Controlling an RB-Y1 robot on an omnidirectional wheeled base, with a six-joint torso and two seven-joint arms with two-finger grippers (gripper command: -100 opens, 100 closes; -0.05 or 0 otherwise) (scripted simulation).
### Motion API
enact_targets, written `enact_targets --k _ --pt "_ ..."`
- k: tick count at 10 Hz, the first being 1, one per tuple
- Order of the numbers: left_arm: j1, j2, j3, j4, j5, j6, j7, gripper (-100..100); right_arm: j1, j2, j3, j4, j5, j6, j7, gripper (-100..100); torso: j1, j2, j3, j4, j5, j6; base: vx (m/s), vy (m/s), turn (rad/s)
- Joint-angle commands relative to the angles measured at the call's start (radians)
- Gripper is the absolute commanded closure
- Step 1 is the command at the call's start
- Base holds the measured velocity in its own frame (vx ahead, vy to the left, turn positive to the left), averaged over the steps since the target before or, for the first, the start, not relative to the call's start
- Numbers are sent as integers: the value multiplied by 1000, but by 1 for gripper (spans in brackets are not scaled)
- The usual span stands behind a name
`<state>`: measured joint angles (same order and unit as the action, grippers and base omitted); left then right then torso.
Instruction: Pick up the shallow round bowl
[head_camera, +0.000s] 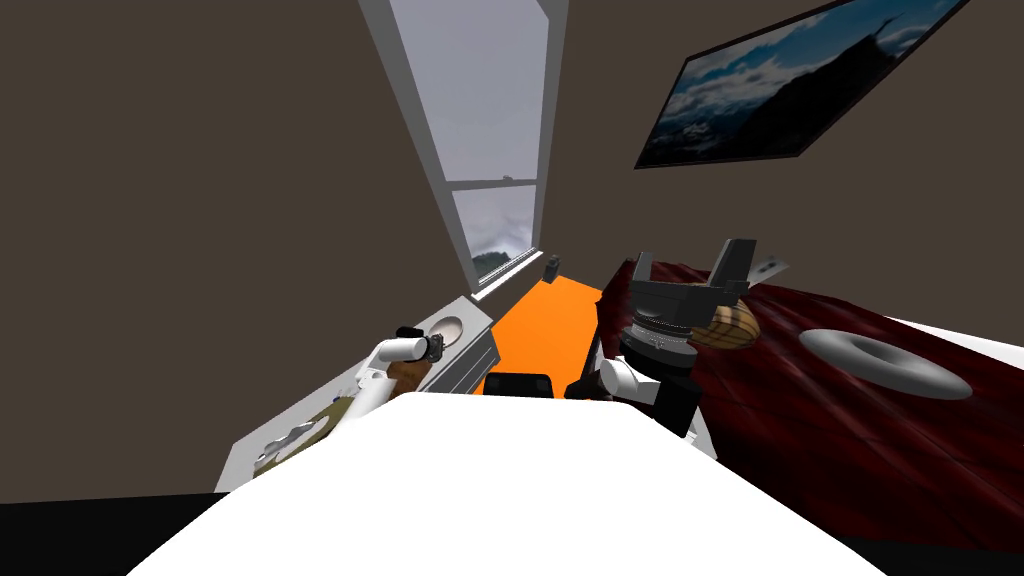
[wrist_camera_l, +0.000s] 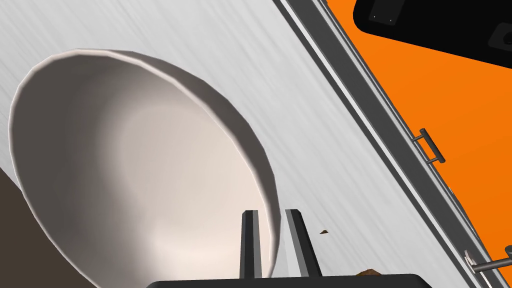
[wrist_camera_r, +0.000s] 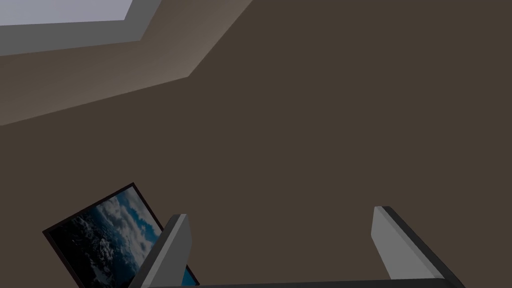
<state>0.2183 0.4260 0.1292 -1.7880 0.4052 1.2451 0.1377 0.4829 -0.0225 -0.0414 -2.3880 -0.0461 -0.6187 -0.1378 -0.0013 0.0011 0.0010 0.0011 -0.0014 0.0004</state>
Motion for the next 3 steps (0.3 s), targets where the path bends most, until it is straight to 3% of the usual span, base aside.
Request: enact_targets --k 1,2,3 --pt "4 9 6 -28 9 27 5 100 0 0 0 0 0 0 0 0 0 0 0 0 0 0 -8 -9 22" --pt "1 4 2 -15 4 15 3 100 0 0 0 0 0 0 0 0 0 0 0 0 0 0 0 0 0" --pt "1 5 2 -17 4 18 4 0 0 0 0 0 0 0 0 0 0 0 0 0 0 0 0 0 0"
